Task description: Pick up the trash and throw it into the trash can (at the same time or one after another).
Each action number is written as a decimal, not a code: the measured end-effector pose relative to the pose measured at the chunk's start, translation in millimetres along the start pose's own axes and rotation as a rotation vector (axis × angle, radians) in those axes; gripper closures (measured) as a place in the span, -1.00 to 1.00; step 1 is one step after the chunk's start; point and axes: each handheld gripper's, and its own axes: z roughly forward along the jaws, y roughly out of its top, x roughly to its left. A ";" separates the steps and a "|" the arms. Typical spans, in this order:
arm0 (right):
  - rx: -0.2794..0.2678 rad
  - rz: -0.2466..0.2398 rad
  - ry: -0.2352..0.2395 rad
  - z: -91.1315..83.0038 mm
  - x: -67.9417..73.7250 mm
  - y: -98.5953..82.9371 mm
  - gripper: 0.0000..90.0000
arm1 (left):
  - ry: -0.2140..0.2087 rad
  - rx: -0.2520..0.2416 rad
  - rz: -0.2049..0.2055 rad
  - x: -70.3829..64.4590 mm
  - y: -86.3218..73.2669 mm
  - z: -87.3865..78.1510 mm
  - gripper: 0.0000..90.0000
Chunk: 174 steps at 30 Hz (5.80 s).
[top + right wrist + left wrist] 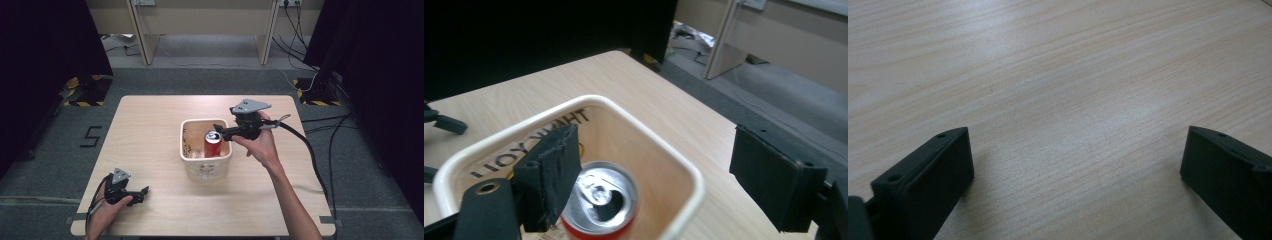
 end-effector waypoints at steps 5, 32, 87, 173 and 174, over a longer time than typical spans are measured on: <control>-0.006 0.033 -0.043 -12.1 -15.1 -10.4 -0.51 | 0.001 -0.004 -0.001 -0.1 -0.1 0.3 -1.00; 0.077 0.183 -0.277 -29.8 -79.2 -87.6 -0.34 | 0.002 -0.002 0.001 0.0 -0.1 0.2 -1.00; 0.213 0.331 -0.371 30.5 -103.7 -179.6 0.10 | 0.002 -0.002 0.001 0.0 -0.1 0.2 -1.00; 0.080 -0.019 0.035 -100.3 13.1 -73.9 0.77 | 0.001 -0.002 0.000 0.0 -0.1 0.2 -1.00; 0.084 -0.027 0.040 -100.4 15.2 -73.0 0.77 | 0.002 -0.003 0.000 -0.1 -0.1 0.3 -1.00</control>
